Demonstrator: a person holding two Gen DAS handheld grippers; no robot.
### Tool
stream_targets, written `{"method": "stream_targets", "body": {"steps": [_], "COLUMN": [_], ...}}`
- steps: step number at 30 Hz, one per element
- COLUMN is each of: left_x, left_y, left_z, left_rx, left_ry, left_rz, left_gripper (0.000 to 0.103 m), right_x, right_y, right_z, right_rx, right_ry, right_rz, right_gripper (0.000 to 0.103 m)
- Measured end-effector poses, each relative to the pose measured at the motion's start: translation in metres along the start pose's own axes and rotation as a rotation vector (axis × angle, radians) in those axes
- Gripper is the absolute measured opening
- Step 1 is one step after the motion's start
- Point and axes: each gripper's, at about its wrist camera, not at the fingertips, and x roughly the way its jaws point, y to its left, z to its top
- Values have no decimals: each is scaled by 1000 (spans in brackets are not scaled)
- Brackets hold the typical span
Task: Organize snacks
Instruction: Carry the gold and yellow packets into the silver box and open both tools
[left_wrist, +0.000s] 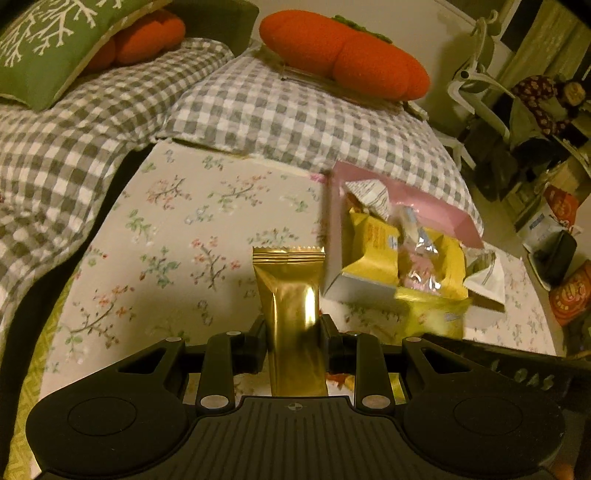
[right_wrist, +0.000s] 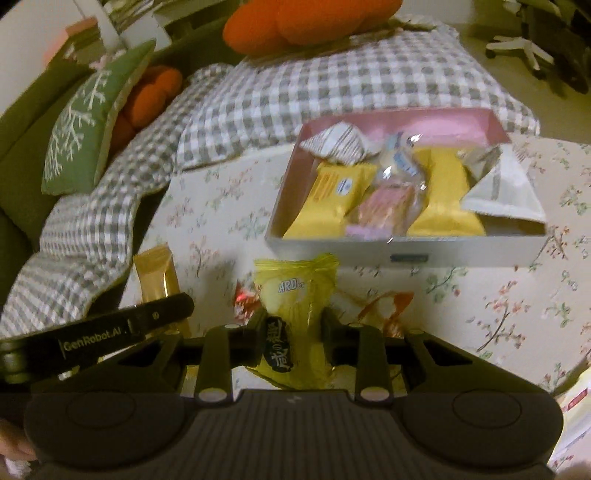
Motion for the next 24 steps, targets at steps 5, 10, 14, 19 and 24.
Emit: {"method": "stream_targets", "body": {"steps": [5, 10, 14, 19, 24], "left_x": [6, 11, 18, 31, 57], "left_y": [-8, -17, -23, -46, -75], "left_z": [14, 30, 40, 58, 75], "left_rx": [15, 19, 7, 24, 15], "left_ry": [-40, -69, -64, -74, -49], "left_rz": [0, -21, -59, -94, -167], "left_gripper": [26, 26, 26, 26, 26], "right_x": [-15, -33, -46, -46, -40], "right_y": [-32, -71, -104, -132, -137], "right_z": [16, 31, 39, 48, 58], "right_rx": [69, 159, 219, 279, 290], "right_ry": [-65, -141, -203, -237, -259], "right_rz": [24, 6, -31, -52, -35], "right_gripper": [27, 27, 27, 27, 27]}}
